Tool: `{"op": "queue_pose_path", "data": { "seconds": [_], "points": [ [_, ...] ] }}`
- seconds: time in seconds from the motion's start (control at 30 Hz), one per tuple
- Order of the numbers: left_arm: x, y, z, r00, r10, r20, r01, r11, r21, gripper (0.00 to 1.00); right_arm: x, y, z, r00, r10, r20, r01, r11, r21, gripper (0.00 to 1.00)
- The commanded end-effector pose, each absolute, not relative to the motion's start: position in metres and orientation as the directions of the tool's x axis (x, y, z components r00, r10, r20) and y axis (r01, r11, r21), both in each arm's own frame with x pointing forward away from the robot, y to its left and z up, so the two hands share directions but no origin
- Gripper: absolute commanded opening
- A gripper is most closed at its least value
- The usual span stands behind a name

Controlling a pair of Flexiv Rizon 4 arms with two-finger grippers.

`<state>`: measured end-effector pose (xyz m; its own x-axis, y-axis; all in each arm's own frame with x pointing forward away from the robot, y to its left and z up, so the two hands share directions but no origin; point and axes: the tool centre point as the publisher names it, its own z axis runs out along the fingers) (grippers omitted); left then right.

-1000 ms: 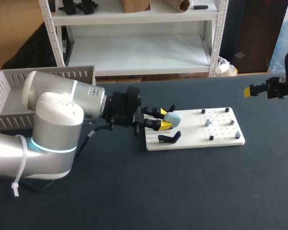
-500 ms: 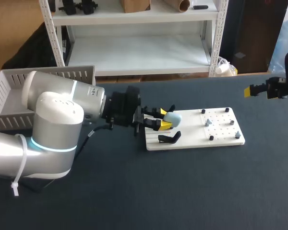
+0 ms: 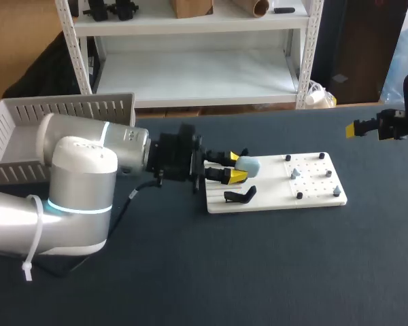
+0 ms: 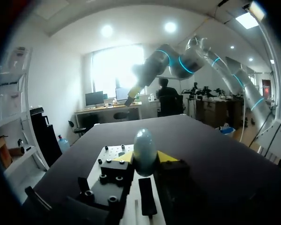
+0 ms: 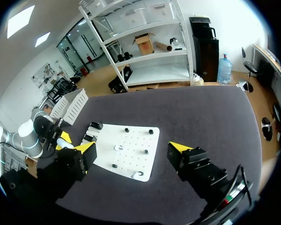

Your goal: Pick up each earbud case from the left stands, insert the matching earbuds, close the lid, and place the case in the box.

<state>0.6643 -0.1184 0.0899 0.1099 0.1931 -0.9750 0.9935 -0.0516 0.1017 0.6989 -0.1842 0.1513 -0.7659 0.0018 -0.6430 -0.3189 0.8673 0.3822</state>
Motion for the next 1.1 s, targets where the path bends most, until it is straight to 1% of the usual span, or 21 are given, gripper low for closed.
{"op": "queue_pose_path", "data": {
  "seconds": [0.03,0.27,0.7,1.1],
  "points": [
    [0.673,-0.128,0.083,0.112,0.146,-0.983,0.992,-0.081,0.101,0.00,0.700,-0.185,0.151,-0.766,0.000,-0.643,-0.323,0.864,0.386,1.00],
    [0.673,-0.131,0.084,0.119,0.126,-0.985,0.991,-0.075,0.110,0.00,0.698,-0.183,0.151,-0.767,0.002,-0.642,-0.330,0.856,0.397,1.00],
    [0.660,-0.137,0.097,0.117,0.080,-0.990,0.992,-0.051,0.113,0.00,0.646,-0.130,0.176,-0.716,-0.078,-0.693,-0.468,0.791,0.394,1.00],
    [0.652,-0.137,0.095,0.084,0.074,-0.994,0.996,-0.032,0.082,0.00,0.609,-0.102,0.171,-0.722,-0.178,-0.668,-0.538,0.751,0.382,1.00]
  ]
}}
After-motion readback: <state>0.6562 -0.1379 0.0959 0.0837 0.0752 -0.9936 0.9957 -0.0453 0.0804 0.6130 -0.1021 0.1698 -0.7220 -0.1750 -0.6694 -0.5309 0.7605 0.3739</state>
